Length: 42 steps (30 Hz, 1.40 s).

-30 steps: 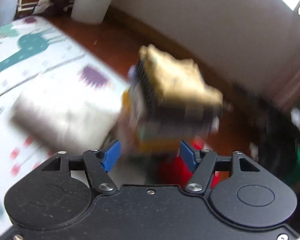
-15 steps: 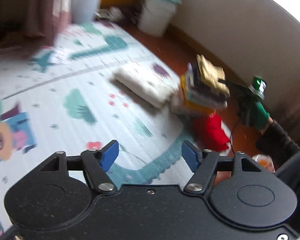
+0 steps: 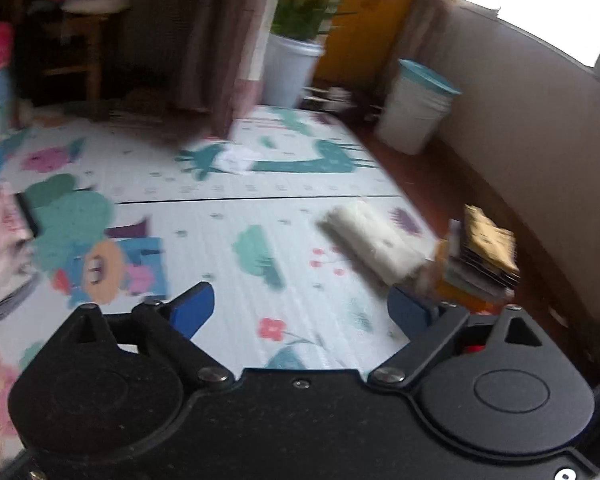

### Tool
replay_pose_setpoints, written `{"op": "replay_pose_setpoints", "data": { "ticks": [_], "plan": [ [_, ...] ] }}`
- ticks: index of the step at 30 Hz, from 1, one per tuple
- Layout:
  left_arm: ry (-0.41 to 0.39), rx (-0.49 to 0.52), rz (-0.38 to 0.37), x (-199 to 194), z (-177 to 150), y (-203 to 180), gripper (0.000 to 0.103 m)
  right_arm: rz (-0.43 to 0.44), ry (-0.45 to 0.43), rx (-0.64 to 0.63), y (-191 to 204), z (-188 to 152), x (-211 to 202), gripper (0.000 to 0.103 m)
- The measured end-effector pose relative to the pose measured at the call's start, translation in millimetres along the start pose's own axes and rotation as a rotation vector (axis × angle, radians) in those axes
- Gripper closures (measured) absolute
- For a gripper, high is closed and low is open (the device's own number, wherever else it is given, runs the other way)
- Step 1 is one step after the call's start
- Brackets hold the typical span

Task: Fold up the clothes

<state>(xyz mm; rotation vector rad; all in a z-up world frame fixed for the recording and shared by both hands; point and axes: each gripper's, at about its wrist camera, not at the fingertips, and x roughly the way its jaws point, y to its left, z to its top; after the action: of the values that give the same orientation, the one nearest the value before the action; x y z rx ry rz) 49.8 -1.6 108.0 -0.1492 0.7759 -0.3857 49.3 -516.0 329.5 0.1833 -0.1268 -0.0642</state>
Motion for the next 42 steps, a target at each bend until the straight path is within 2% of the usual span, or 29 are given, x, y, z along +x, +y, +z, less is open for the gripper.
{"op": "replay_pose_setpoints", "data": {
  "ticks": [2, 4, 7, 9, 10, 11, 14, 15, 16, 17, 19, 20, 23, 25, 27, 29, 33, 36, 39, 42],
  "plan": [
    [0.014, -0.031, 0.034, -4, 7, -1, 0.0, 0.088, -0.006, 0.2, 13, 31, 6, 0.0],
    [-0.012, -0.053, 0.024, -11, 9, 2, 0.0, 0.173, 0.105, 0.265, 44, 43, 13, 0.0],
    [-0.027, -0.074, -0.001, -15, 8, 7, 0.0, 0.254, 0.265, 0.283, 96, 5, 20, 0.0],
    [-0.021, -0.085, -0.023, -15, 6, 11, 0.0, 0.259, 0.392, 0.275, 134, -52, 7, 0.0],
    [0.021, -0.093, -0.046, -8, 2, 13, 0.0, 0.246, 0.477, 0.248, 151, -85, 1, 0.0],
    [0.065, -0.096, -0.033, -3, -3, 15, 0.0, 0.223, 0.577, 0.211, 165, -123, -7, 0.0],
    [0.156, -0.05, 0.082, 21, -27, 12, 0.0, 0.166, 0.87, 0.109, 196, -236, -19, 0.0],
    [0.174, -0.005, 0.135, 27, -35, 8, 0.0, 0.135, 0.983, 0.096, 203, -267, -22, 0.0],
    [0.191, 0.039, 0.188, 33, -44, 4, 0.0, 0.139, 1.047, 0.08, 214, -283, -23, 0.0],
    [0.205, 0.081, 0.236, 39, -52, 0, 0.0, 0.177, 1.052, 0.05, 228, -292, -33, 0.0],
    [0.207, 0.141, 0.283, 42, -63, -4, 0.0, 0.191, 1.025, -0.09, 248, -310, -45, 0.0],
    [0.208, 0.162, 0.303, 44, -67, -5, 0.0, 0.195, 1.063, -0.135, 254, -320, -42, 0.0],
    [0.174, 0.093, 0.345, 40, -72, 11, 0.0, 0.179, 1.108, -0.079, 255, -335, -29, 0.0],
    [0.156, 0.094, 0.412, 38, -78, 16, 0.0, 0.155, 1.12, -0.116, 258, -344, -37, 0.0],
    [0.17, 0.112, 0.447, 38, -83, 18, 0.0, 0.13, 1.126, -0.135, 259, -354, -51, 0.0],
    [0.191, 0.103, 0.453, 41, -89, 19, 0.0, 0.103, 1.126, -0.159, 263, -361, -93, 0.0],
    [0.242, 0.093, 0.468, 49, -101, 21, 0.0, 0.081, 1.172, -0.149, 264, -378, -101, 0.0],
    [0.281, 0.031, 0.462, 53, -112, 26, 0.0, 0.079, 1.188, -0.149, 267, -382, -108, 0.0],
    [0.296, -0.021, 0.444, 53, -117, 31, 0.0, 0.072, 1.207, -0.155, 268, -388, -114, 0.0],
    [0.279, -0.018, 0.435, 46, -118, 24, 0.0, 0.06, 1.235, -0.157, 267, -395, -120, 0.0]
  ]
}}
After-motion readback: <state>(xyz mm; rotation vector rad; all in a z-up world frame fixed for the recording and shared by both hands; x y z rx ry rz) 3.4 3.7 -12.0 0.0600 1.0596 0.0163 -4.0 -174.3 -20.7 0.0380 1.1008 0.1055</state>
